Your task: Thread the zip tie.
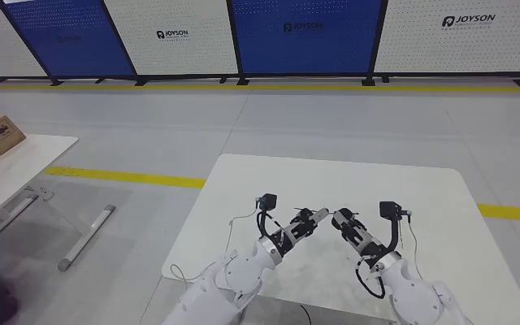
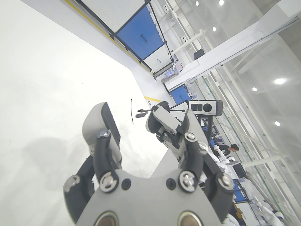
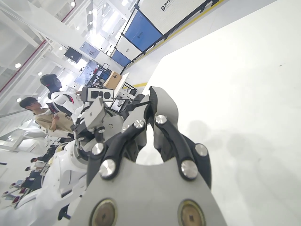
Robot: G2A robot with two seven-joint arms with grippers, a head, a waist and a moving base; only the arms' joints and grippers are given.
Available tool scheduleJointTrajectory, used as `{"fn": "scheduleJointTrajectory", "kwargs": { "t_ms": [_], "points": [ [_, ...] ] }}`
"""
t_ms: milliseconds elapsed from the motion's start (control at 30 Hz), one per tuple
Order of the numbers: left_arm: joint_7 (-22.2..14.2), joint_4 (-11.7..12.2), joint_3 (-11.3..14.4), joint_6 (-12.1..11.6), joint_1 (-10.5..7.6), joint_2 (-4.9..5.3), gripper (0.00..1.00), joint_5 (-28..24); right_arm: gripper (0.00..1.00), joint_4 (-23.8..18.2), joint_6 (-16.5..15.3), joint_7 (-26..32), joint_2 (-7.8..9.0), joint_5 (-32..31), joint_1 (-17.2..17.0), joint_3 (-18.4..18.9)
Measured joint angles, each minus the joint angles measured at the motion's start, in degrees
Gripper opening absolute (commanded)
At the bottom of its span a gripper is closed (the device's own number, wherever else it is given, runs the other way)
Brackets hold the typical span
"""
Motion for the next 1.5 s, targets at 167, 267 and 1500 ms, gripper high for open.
{"fn": "scheduleJointTrajectory", "kwargs": {
  "t_ms": [167, 267, 1500],
  "points": [
    [0.23, 0.61, 0.29, 0.22, -0.4, -0.11, 0.0, -0.18, 0.0, -0.1, -0.09, -0.19, 0.02, -0.25, -0.12, 0.01],
    [0.26, 0.77, 0.5, 0.33, -0.53, -0.16, 0.0, -0.04, 0.0, -0.24, -0.15, -0.22, 0.03, -0.3, -0.2, 0.11],
    [0.11, 0.4, 0.73, 0.33, -0.64, -0.14, 0.0, 0.48, 0.42, -0.37, -1.11, 1.51, 0.28, 1.75, -0.4, 0.84]
  ]
}}
